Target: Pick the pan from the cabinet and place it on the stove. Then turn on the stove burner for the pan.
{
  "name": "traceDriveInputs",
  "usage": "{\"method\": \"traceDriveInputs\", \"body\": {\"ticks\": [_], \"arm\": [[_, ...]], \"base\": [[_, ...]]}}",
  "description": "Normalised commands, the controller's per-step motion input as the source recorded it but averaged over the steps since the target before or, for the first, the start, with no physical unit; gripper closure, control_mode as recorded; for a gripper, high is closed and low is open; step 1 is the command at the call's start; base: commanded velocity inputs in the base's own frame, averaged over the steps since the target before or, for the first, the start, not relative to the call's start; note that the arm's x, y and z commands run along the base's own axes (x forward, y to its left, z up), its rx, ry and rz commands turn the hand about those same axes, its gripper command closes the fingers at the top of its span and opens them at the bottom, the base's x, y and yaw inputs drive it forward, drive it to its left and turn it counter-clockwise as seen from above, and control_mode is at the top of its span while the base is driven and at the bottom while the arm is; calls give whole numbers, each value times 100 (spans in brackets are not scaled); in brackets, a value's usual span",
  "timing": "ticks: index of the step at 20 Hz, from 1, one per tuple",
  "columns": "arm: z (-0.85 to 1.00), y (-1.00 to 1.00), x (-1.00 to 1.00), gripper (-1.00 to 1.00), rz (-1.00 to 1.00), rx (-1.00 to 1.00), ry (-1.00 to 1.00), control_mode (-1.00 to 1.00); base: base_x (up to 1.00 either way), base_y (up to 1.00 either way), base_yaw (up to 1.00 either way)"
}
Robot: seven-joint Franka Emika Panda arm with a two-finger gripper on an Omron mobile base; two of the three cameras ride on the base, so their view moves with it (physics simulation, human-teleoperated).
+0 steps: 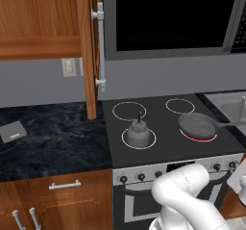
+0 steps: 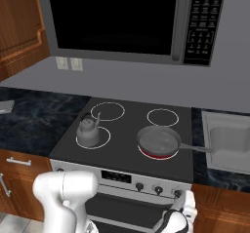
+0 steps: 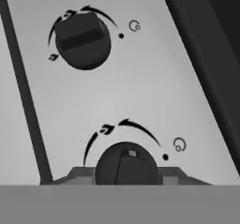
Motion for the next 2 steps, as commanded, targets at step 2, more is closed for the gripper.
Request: {"method": "traceDriveInputs", "body": {"ticks": [2], "arm": [[-14,0,-1,100,2,-9,1,-100]], "base": [[0,0,0]]}}
